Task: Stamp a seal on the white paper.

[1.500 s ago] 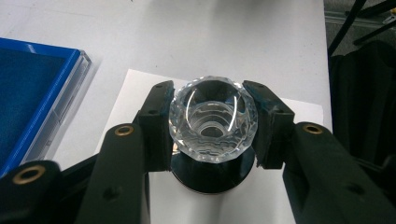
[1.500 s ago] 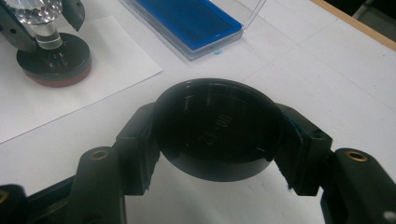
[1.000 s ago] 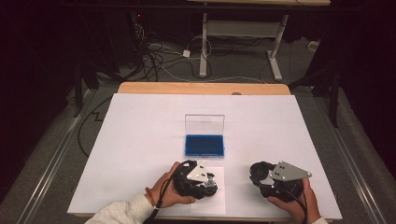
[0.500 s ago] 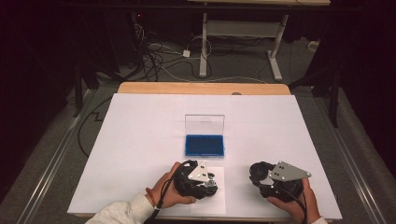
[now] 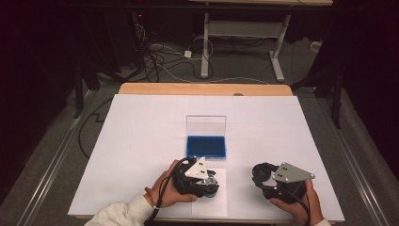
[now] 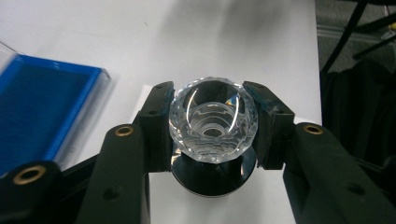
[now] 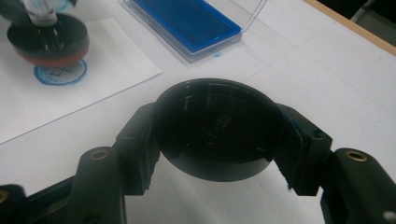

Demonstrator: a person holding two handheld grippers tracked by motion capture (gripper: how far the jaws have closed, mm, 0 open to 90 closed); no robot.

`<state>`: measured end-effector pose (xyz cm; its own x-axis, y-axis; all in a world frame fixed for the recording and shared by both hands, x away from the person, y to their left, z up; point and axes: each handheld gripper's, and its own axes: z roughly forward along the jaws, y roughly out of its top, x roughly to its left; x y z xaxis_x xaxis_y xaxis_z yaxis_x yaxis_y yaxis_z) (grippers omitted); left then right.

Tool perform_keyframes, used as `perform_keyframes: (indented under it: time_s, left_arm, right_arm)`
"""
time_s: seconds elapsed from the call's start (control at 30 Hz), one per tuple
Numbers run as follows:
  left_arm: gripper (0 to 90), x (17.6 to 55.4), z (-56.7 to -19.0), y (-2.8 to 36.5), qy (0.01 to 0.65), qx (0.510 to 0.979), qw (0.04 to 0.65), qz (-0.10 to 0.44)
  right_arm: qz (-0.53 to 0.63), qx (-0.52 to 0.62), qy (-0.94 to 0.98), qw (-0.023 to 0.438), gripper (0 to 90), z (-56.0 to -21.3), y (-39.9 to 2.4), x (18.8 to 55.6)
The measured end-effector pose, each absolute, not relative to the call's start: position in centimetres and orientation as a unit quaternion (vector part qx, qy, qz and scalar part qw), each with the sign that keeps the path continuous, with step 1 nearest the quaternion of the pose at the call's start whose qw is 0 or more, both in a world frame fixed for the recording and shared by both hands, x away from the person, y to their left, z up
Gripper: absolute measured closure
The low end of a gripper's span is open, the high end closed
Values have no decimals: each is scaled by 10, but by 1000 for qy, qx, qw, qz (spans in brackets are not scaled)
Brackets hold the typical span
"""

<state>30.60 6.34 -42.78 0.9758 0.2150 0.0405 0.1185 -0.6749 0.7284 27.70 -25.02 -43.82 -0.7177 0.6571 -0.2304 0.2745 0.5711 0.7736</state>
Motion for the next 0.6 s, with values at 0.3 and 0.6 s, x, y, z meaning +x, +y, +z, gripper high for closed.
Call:
perform_keyframes:
  time_s: [0.3, 0.6]
  left_arm:
    - [544, 309, -404, 92, 116, 893, 423, 101]
    - [544, 312, -390, 144, 172, 869, 442, 140]
  right_arm:
    - [377, 275, 845, 259, 384, -436, -251, 277]
    - [378, 277, 845, 258, 384, -437, -252, 278]
